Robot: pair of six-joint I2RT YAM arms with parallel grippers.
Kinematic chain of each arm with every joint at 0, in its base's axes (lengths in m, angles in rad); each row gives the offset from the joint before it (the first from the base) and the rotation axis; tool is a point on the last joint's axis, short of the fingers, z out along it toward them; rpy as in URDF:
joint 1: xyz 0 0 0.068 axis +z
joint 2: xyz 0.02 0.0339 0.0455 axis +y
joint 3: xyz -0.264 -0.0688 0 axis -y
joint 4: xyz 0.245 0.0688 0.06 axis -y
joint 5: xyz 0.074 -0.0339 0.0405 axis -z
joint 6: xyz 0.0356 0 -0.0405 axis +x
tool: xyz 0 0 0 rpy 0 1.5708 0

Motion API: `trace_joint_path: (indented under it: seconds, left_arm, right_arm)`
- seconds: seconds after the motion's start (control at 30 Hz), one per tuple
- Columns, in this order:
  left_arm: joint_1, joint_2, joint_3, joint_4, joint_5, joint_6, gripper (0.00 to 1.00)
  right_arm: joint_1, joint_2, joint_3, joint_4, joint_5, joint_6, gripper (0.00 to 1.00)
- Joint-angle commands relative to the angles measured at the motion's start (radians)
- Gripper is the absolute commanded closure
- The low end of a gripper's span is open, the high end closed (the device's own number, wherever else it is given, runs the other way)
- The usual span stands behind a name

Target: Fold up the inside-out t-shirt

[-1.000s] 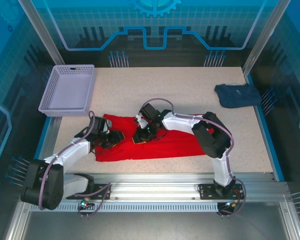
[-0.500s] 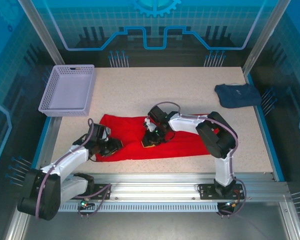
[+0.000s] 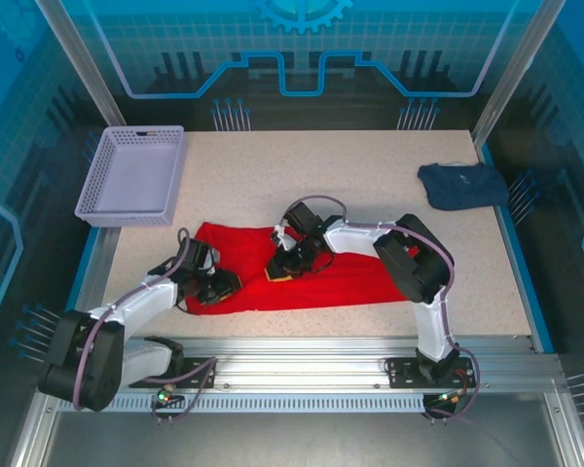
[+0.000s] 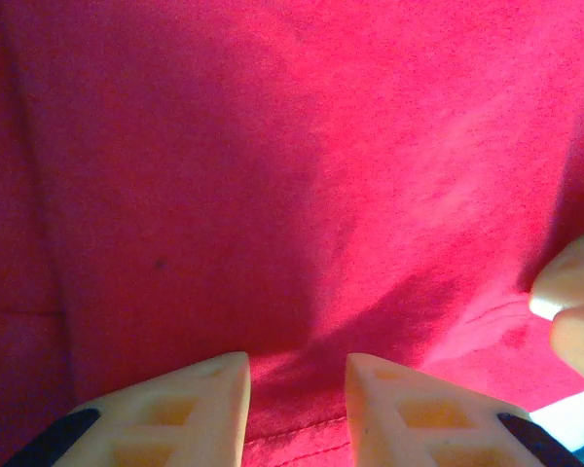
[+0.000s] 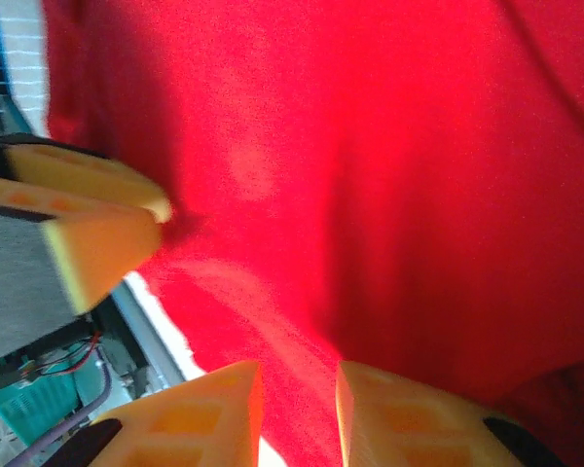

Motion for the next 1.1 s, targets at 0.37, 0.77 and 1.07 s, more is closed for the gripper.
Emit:
trace_joint_path:
  seconds: [0.37,0.77,1.07]
  left_arm:
    - [0.185,-0.166,0.113,-0.045,-0.352,0.02,0.14]
    - [0.221,0.23,0.281,-0.075,-0.263,0.17,0.01]
    - [0.194,0.306,0.261,-0.01,-0.161,0.199,0.07]
  right_arm:
    - [-0.016,-0.241,-0.074,-0.03,0.053,-0.171,0.52]
    - [-0.123,-0.336,-0.21,0.08,0.014,-0.182,0.18]
    - [-0.151,-0.312,-0.245,0.139,-0.049,-0.128,0.19]
